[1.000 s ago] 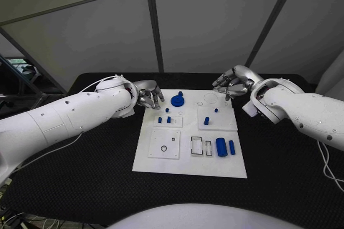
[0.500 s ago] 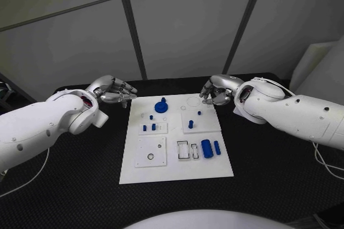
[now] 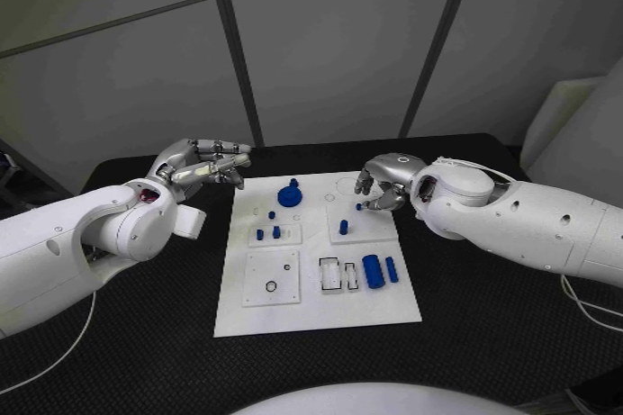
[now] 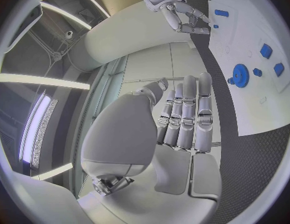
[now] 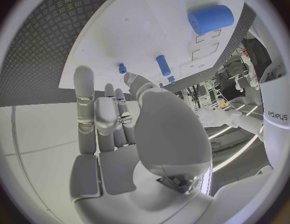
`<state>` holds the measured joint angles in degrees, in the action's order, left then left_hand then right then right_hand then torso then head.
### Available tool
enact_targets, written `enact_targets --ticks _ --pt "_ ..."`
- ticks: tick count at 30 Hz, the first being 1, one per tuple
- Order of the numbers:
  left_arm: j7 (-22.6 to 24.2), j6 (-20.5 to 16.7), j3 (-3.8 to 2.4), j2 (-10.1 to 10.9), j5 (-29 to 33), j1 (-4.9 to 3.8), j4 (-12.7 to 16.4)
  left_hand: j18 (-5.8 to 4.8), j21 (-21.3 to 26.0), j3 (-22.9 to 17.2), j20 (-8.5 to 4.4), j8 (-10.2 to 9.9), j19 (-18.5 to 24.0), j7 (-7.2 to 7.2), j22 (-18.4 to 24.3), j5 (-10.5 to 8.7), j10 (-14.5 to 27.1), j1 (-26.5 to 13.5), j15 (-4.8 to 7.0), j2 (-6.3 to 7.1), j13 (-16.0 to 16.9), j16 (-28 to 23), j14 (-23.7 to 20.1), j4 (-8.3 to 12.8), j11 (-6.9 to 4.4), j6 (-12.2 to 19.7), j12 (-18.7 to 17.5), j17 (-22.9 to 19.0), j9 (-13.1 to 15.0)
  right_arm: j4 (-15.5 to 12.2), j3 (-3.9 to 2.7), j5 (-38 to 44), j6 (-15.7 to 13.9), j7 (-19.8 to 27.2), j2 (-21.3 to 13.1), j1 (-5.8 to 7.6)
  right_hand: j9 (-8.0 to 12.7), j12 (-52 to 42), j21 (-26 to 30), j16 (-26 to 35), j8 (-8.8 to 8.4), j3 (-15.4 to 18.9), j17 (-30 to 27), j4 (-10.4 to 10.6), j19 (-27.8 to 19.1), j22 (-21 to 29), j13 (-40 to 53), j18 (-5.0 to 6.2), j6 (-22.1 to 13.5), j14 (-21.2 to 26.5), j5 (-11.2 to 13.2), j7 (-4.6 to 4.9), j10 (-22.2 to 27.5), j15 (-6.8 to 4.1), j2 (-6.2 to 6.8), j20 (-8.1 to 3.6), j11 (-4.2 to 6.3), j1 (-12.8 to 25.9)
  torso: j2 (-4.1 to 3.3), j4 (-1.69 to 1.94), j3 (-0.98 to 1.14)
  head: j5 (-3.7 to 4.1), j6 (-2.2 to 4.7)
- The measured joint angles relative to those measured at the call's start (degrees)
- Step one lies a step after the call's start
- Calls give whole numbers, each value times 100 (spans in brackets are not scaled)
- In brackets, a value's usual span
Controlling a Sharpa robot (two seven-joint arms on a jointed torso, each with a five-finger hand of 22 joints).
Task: Assemble the parts on the task board
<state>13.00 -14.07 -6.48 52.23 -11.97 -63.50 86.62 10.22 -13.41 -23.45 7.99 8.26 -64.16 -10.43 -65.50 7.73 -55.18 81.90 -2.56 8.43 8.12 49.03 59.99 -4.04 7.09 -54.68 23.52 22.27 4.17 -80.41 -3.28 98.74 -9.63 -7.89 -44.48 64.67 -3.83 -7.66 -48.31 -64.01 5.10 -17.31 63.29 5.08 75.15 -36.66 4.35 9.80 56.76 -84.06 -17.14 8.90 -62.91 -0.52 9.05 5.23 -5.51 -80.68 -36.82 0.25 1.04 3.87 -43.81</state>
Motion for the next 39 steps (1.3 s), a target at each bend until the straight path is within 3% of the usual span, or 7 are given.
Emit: enact_targets --ticks 8,12,21,23,29,39 --pt "118 2 3 47 300 13 111 -2 20 16 0 0 0 0 29 0 0 0 -19 0 -5 0 -19 16 0 0 22 -32 -6 55 22 148 111 -67 110 -76 -13 22 -184 -160 0 -4 119 -4 0 -171 -28 0 3 22 -32 3 18 22 -2 0 19 -2 -4 -7 -2 17 -29" --pt "154 5 2 48 383 16 123 -2 20 16 0 0 0 -13 47 0 0 0 -20 0 -8 -22 -19 16 0 13 22 -49 -12 92 25 189 146 -78 168 -97 -15 22 -244 -200 -28 -122 138 -53 -2 -224 -47 0 34 2 105 34 13 43 -92 2 13 -91 -4 -4 -1 21 -40" --pt "180 10 2 42 477 17 128 -3 39 36 0 0 0 -63 89 0 34 0 -20 0 -29 -22 -19 36 24 63 21 -99 -24 207 25 235 221 -90 255 -124 -29 21 -416 -322 -28 -421 225 -103 -21 -403 -52 -4 125 2 105 63 -77 43 -168 20 -12 -182 -4 -1 3 -25 -64" --pt "180 11 2 41 488 18 128 -4 64 47 0 0 0 -73 109 0 93 0 -20 0 -40 -22 -19 48 33 74 22 -117 -31 220 25 241 236 -92 280 -132 -29 21 -454 -354 -28 -496 250 -121 -21 -449 -52 -93 148 2 105 77 -97 43 -153 20 8 -197 -3 -5 4 -27 -71" --pt "181 23 2 34 508 18 126 -4 64 63 0 0 -1 -93 136 0 112 11 -20 -11 -49 -45 -19 64 52 95 21 -149 -31 271 12 255 256 -110 340 -138 -34 19 -622 -424 -28 -675 287 -131 -21 -615 -54 -93 214 2 155 67 -163 43 -153 20 -9 -197 1 -6 4 -28 -98" --pt "210 73 2 29 521 18 115 -5 64 75 0 67 -1 -40 170 0 132 75 -20 -75 -62 -44 -19 110 32 41 102 -210 -13 293 -6 283 252 -184 388 -159 -71 -20 -1035 -600 18 -934 418 -279 66 -1085 -18 -93 440 2 322 18 -452 42 -192 14 67 -236 3 -5 4 -58 -126"
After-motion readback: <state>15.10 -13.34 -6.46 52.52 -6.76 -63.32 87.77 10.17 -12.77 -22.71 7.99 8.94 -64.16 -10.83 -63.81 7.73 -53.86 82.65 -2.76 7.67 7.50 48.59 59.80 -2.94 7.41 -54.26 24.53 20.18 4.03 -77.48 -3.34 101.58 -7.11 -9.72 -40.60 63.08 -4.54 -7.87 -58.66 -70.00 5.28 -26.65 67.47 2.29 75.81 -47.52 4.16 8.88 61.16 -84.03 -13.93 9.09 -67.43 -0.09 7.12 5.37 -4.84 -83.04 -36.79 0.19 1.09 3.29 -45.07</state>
